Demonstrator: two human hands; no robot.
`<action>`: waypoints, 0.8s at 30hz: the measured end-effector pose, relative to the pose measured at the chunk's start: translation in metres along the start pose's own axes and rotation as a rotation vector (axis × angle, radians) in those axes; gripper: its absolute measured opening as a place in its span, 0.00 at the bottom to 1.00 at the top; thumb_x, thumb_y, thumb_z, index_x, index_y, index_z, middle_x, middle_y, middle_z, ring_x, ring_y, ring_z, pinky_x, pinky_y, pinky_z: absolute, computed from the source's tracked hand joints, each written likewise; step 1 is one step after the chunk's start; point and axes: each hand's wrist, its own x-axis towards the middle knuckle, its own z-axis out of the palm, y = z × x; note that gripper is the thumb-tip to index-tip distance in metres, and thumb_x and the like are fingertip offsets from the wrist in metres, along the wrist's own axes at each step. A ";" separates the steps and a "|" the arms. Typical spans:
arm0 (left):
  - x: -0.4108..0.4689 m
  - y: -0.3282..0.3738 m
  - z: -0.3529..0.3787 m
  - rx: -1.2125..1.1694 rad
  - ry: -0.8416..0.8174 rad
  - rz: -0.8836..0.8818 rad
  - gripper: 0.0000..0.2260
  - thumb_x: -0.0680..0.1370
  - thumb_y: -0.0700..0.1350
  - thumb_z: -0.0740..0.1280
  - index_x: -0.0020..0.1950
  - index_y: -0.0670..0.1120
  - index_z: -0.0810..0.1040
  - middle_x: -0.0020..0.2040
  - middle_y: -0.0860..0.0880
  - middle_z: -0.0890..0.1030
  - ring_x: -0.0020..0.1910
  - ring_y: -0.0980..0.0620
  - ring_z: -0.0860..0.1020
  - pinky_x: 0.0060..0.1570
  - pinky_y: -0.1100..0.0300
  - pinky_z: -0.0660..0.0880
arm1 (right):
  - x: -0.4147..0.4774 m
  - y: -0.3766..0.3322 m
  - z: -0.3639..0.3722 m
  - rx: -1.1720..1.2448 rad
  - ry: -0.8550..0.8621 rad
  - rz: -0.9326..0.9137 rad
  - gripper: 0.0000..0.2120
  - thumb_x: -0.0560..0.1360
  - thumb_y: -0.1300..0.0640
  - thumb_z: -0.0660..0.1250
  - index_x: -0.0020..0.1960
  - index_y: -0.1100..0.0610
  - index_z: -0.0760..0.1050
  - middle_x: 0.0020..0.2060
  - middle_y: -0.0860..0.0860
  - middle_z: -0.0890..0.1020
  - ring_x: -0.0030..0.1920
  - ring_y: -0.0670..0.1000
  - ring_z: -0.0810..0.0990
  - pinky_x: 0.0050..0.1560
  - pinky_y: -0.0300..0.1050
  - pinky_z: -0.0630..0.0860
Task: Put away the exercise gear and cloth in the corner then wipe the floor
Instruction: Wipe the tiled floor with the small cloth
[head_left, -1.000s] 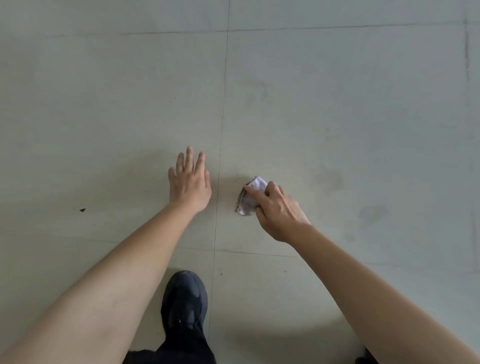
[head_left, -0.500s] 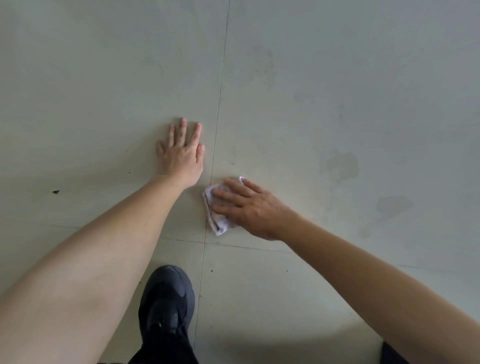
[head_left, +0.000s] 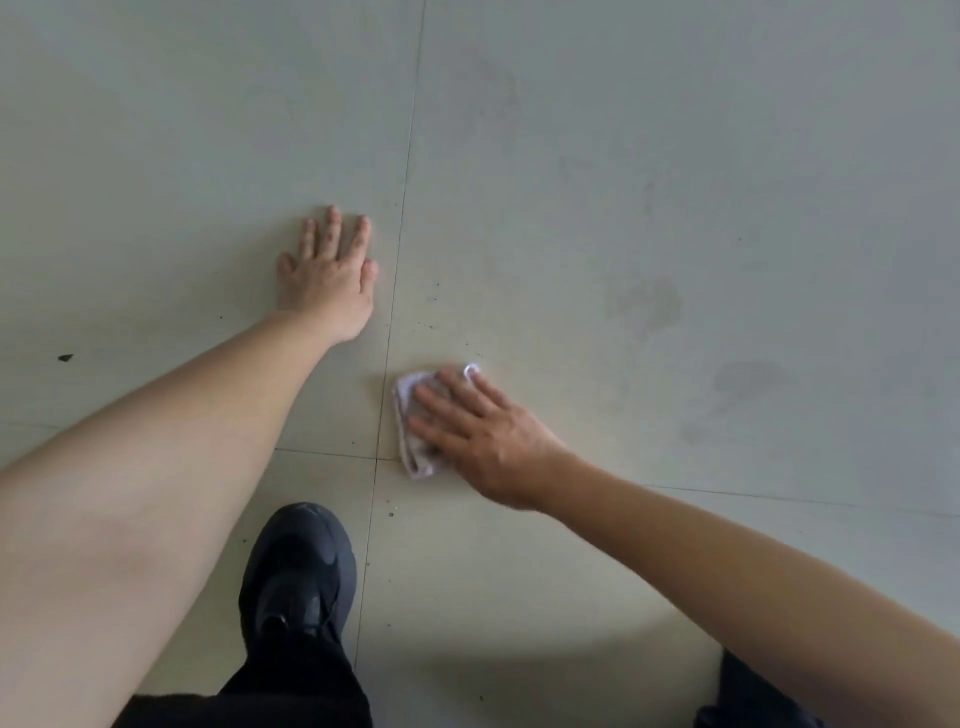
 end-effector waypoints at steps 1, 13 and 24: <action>0.000 0.000 -0.002 0.008 -0.006 -0.003 0.25 0.85 0.53 0.48 0.81 0.52 0.48 0.82 0.46 0.45 0.80 0.40 0.48 0.73 0.39 0.56 | -0.004 -0.001 0.002 0.004 -0.038 -0.076 0.26 0.81 0.54 0.55 0.78 0.54 0.63 0.78 0.57 0.61 0.79 0.64 0.55 0.79 0.61 0.49; -0.003 0.010 0.002 0.030 -0.005 -0.023 0.25 0.85 0.52 0.46 0.81 0.50 0.44 0.82 0.45 0.43 0.79 0.39 0.46 0.73 0.38 0.55 | -0.021 0.138 -0.051 -0.001 0.179 0.830 0.25 0.84 0.48 0.50 0.79 0.52 0.60 0.80 0.56 0.58 0.79 0.64 0.54 0.78 0.62 0.48; -0.005 0.004 0.004 0.008 0.089 0.025 0.24 0.84 0.52 0.51 0.80 0.49 0.55 0.81 0.42 0.52 0.77 0.37 0.55 0.70 0.38 0.57 | 0.013 0.042 -0.007 -0.063 -0.031 -0.089 0.25 0.83 0.46 0.55 0.79 0.49 0.61 0.79 0.55 0.59 0.79 0.60 0.54 0.79 0.59 0.50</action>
